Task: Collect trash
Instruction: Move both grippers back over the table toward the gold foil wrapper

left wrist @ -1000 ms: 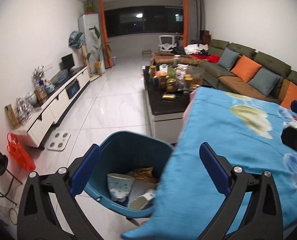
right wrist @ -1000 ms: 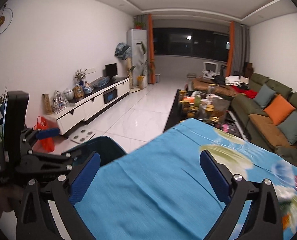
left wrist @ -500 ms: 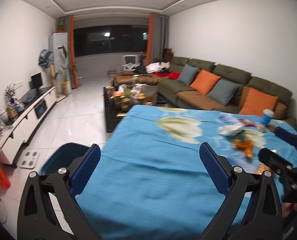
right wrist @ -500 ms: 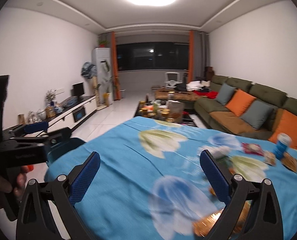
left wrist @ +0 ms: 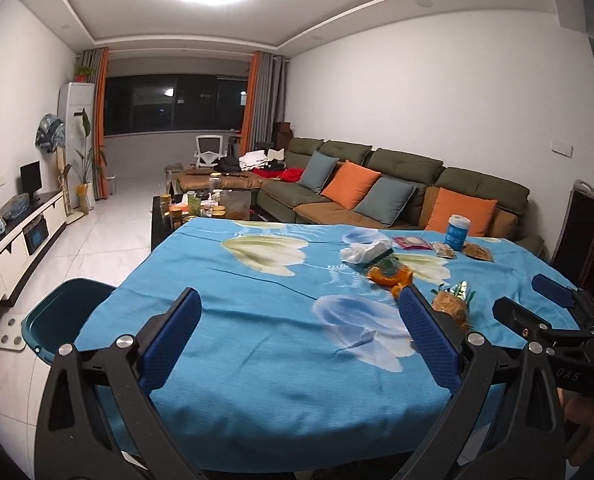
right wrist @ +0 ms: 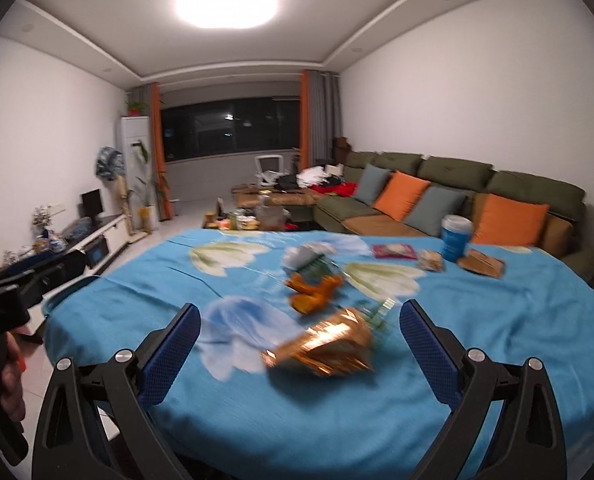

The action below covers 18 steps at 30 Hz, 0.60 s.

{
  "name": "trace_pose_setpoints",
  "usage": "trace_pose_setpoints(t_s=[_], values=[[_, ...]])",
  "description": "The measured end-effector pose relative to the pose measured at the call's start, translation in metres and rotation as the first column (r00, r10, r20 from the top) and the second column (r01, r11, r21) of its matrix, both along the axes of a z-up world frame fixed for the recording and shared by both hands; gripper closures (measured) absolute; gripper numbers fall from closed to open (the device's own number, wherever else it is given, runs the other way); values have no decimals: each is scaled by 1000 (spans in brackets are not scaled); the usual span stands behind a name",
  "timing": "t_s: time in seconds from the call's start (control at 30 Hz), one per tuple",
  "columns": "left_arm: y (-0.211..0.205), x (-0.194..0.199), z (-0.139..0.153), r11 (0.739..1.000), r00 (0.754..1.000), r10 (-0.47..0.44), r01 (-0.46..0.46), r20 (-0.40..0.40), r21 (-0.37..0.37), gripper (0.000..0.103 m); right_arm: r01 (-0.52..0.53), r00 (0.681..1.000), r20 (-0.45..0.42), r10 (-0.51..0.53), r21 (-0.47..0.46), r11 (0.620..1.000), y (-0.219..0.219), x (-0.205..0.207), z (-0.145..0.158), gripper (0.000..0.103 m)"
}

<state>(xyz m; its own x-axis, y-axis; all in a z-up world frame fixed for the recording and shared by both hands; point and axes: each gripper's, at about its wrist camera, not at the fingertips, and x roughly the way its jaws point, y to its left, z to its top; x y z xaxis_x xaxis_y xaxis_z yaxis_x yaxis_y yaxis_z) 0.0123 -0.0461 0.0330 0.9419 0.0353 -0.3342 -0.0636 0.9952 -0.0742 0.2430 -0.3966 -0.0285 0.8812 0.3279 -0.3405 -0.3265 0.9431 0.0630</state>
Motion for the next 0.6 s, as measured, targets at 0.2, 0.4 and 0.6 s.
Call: trace_pose_setpoints(t_s=[0.2, 0.4, 0.6], values=[[-19, 9, -12, 996, 996, -84, 84, -29, 7, 6, 69, 996, -61, -67, 31, 997, -29, 0, -13, 7], [-44, 38, -29, 983, 981, -178, 181, -76, 36, 6, 125, 988, -102, -119, 48, 991, -51, 2, -21, 7], [-69, 61, -40, 965, 961, -253, 259, -115, 43, 6, 152, 982, -123, -144, 55, 987, -64, 7, -23, 7]])
